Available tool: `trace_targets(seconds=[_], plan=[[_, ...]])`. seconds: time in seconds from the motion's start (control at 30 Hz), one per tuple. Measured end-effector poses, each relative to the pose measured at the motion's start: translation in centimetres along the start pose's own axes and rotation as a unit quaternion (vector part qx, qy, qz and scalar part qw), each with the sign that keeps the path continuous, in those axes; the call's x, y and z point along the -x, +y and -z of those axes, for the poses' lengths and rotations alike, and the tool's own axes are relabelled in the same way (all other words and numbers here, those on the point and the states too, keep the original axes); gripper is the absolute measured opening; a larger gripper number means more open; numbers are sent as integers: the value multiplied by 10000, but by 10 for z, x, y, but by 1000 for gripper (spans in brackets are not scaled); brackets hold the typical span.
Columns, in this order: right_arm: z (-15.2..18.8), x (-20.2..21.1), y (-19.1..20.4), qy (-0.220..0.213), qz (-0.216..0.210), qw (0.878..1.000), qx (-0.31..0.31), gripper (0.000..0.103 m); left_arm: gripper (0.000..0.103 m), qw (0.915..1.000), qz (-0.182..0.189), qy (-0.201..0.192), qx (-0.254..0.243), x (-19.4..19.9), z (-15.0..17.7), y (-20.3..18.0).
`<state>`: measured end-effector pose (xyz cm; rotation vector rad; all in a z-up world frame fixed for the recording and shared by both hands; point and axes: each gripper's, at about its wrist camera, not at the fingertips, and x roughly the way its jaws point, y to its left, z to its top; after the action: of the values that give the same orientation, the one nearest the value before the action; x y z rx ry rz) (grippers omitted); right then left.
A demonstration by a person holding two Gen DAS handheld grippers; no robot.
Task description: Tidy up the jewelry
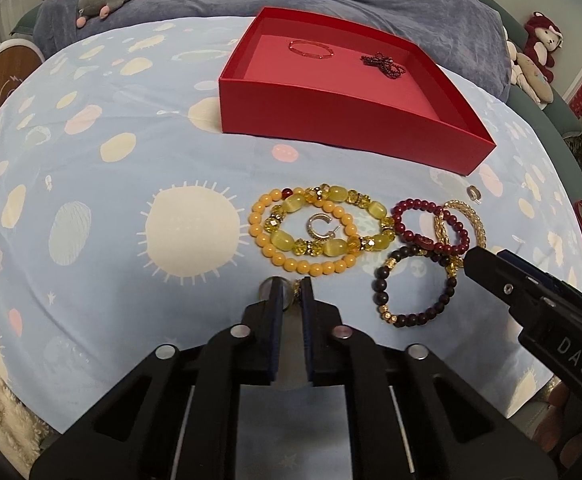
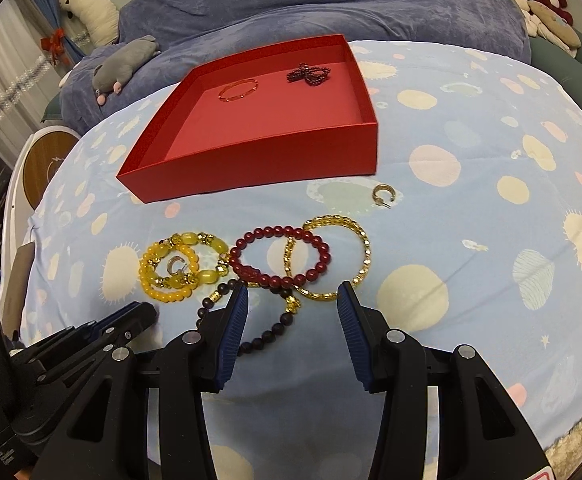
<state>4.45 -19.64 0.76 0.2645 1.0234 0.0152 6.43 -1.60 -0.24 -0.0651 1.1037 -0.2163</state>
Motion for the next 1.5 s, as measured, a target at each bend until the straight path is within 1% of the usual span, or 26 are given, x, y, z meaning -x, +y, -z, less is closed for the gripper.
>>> trace_targets(seconds=[0.07,0.13,0.23,0.37,0.43,0.47,0.5,0.57,0.6,0.67,0.77,0.83,0.9,0.93,0.97,1.1,1.17,1.27,1.37,1.5], plan=[[-3,-5,6,40,-63,9999,94,45,8,10000,28,-3,63,0,-1,4],[-5,-10,11,53,-74,9998,172,43,9,10000,22,-9,45,-1,-1,4],[-7,-15,13,108,-107,9996,237,36,9,10000,22,-25,32,-2,-1,4],[-9,-20,14,117,-55,9993,352,34,10,9999,74,-18,78,-2,0,6],[-10,-22,14,132,0,9989,461,32,15,9998,141,-11,103,-2,0,7],[-10,-23,15,151,29,9985,517,32,24,9998,183,-14,107,-1,1,7],[-9,-23,15,172,46,9983,559,32,37,9998,167,-27,95,1,1,6],[-6,-23,14,226,68,9978,622,31,51,9999,44,-116,37,4,4,4],[-4,-22,13,242,53,9976,646,28,51,9999,29,-130,-8,5,6,4],[0,-19,11,255,57,9974,671,26,50,9998,6,-171,-76,5,9,6],[6,-17,6,343,-37,9983,466,25,49,9997,-49,-218,-89,4,9,8],[9,-13,3,302,-69,9989,346,25,42,9996,-76,-255,-27,3,7,12],[10,-10,1,261,-82,9992,277,25,32,9996,-82,-277,20,3,6,16],[10,-8,1,248,-100,9993,244,25,30,9995,-100,-287,27,3,5,18],[9,-7,1,232,-104,9994,219,25,25,9995,-104,-297,41,3,5,20],[4,-3,0,162,-138,9997,134,25,17,9995,-37,-309,71,3,4,27],[2,-1,-1,144,-148,9997,112,25,15,9995,1,-317,63,4,5,30],[2,1,-3,122,-162,9998,66,25,15,9994,91,-315,107,6,6,34],[2,1,-5,120,-166,9998,-3,25,15,9993,-2,-366,48,7,8,36],[1,-1,-8,131,-124,9998,-67,25,16,9993,-19,-369,35,6,8,33]])
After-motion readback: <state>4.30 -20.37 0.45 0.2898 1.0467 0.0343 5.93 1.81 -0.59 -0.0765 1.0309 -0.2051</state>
